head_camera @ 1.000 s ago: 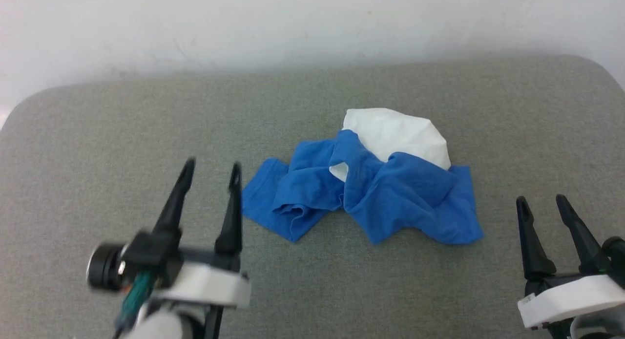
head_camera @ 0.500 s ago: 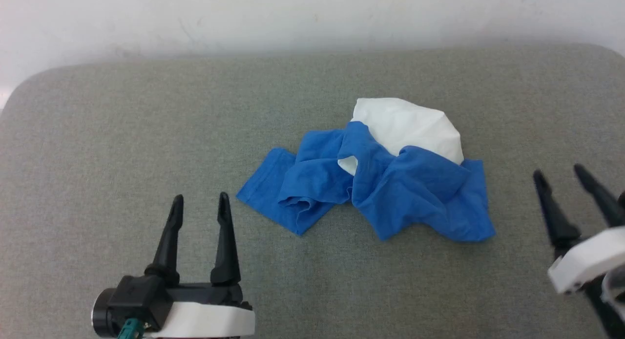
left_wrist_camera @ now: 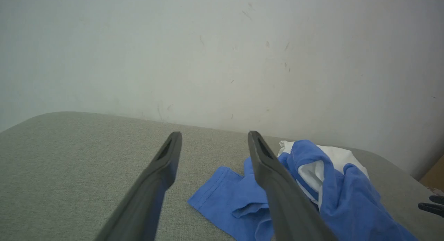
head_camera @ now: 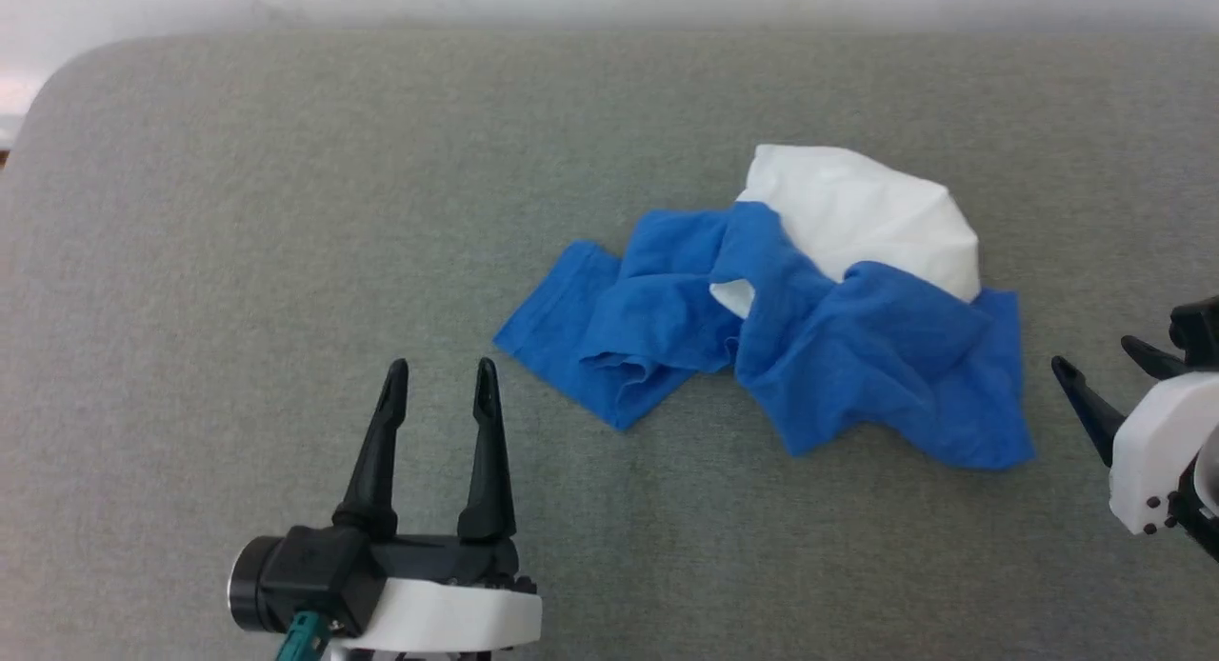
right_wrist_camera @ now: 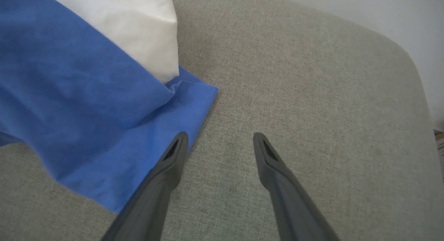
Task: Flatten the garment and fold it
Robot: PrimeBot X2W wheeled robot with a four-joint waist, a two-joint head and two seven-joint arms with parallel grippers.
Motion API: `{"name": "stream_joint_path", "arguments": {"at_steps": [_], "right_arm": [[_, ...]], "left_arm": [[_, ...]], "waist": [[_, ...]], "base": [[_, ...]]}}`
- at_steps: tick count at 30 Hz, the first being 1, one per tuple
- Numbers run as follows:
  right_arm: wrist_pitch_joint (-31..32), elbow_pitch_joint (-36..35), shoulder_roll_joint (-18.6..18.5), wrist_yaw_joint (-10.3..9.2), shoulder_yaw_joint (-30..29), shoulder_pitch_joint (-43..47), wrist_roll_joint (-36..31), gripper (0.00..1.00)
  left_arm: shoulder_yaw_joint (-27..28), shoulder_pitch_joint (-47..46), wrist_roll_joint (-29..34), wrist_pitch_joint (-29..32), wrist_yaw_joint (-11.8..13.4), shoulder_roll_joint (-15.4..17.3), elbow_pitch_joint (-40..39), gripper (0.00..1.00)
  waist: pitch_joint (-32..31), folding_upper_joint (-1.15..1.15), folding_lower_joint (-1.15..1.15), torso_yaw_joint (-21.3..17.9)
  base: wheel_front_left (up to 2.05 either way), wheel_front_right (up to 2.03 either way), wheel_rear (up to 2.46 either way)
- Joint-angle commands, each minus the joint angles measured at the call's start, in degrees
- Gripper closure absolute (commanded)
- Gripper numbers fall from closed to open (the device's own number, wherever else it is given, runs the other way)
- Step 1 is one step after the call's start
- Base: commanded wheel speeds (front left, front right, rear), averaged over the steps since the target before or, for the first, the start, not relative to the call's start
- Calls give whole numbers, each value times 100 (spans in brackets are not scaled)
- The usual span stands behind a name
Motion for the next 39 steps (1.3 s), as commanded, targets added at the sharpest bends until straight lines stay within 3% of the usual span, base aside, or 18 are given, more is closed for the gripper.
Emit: {"name": "stream_joint_path", "arguments": {"at_steps": [1,9,10,12,21,27,33,39], "right_arm": [[-30,167,-30,-12,61,-154,42,0],[-350,1081,1,-12,464,-367,131,0],[-373,1180,21,-12,505,-376,143,51],[-418,1373,38,-12,542,-390,135,100],[-826,1374,-116,-12,588,-643,102,100],[-842,918,-495,-12,331,-1028,-15,100],[-726,542,-1137,-12,-641,-1124,-369,100],[-563,709,-1449,-12,-2041,-157,-860,100]], "left_arm": [[31,-95,88,-27,-59,-74,37,0],[83,-81,265,-27,-317,-380,193,0],[91,-65,281,-27,-343,-405,219,0],[108,-47,312,-27,-391,-463,265,0],[388,5,356,-27,-572,-637,403,0],[672,153,297,-27,-739,-672,460,0],[936,371,276,-27,-849,-677,407,0],[986,455,351,-27,-916,-712,362,0]], "waist": [[240,0,-1,263],[377,0,-1,590],[382,0,-1,601],[396,0,-1,622],[117,0,-1,384],[-332,0,-1,93],[-501,0,-1,-106],[-347,0,-1,-80]], "base": [[0,0,0],[0,0,0],[0,0,0],[0,0,0],[0,0,0],[0,0,0],[0,0,0],[0,0,0]]}}
